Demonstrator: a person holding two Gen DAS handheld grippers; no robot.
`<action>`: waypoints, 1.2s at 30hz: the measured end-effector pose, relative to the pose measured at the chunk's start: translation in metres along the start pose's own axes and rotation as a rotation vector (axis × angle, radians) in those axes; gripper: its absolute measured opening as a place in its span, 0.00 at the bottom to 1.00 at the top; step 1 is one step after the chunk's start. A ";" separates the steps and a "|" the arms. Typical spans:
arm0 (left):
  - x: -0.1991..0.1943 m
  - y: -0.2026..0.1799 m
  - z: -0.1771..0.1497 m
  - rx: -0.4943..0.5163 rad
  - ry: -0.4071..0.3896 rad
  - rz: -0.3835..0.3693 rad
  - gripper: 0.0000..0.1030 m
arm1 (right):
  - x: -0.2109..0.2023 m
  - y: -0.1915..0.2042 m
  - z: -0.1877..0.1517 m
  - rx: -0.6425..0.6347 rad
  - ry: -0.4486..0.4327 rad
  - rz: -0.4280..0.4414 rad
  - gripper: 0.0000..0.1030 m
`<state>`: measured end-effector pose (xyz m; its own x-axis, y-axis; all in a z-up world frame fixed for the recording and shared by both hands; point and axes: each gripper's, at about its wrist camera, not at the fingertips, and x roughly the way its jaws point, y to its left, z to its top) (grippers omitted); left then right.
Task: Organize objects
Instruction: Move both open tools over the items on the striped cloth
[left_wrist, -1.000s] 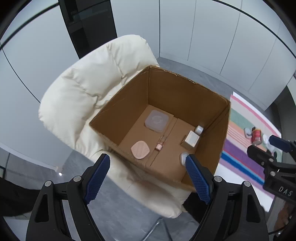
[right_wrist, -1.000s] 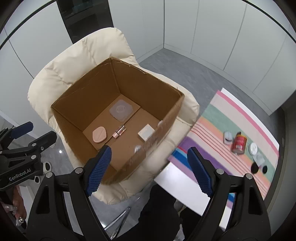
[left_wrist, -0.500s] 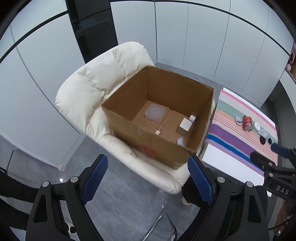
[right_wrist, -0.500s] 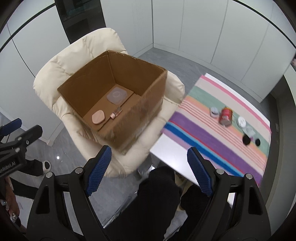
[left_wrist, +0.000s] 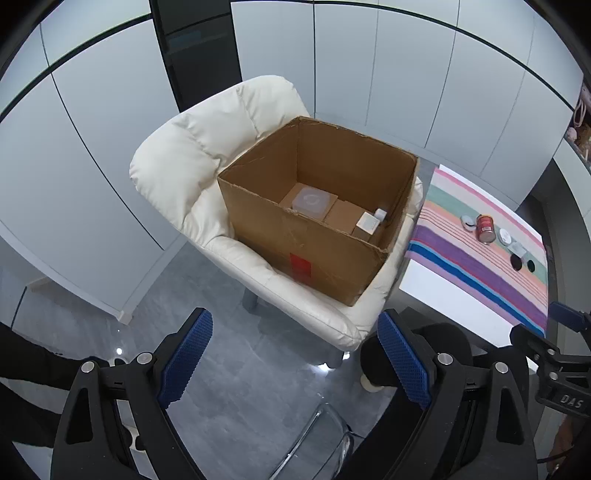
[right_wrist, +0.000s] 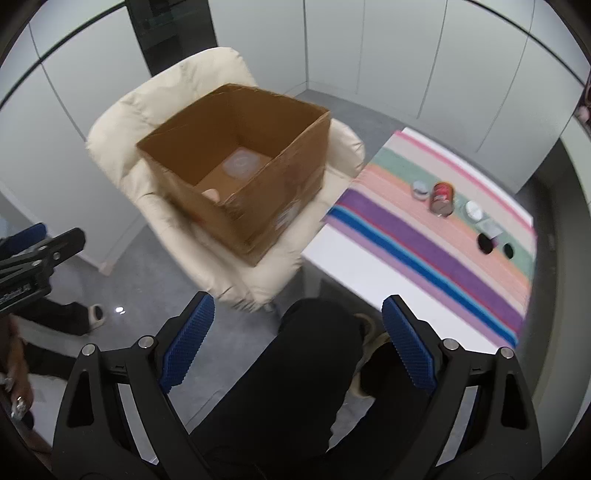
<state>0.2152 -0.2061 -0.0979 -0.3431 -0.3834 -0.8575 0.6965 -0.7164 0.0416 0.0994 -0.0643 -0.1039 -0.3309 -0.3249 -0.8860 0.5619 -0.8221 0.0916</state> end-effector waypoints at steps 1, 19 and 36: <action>-0.002 -0.001 -0.001 0.007 0.000 0.002 0.90 | -0.003 0.000 -0.002 -0.005 -0.003 -0.005 0.91; -0.001 -0.008 0.003 -0.012 -0.002 -0.007 0.92 | -0.012 -0.031 -0.002 0.039 -0.038 -0.047 0.91; 0.005 -0.046 0.010 0.041 0.002 -0.046 0.92 | -0.017 -0.077 -0.009 0.091 -0.058 -0.113 0.91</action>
<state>0.1748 -0.1814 -0.0991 -0.3730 -0.3486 -0.8599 0.6533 -0.7567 0.0233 0.0684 0.0089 -0.1001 -0.4329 -0.2519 -0.8655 0.4480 -0.8933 0.0359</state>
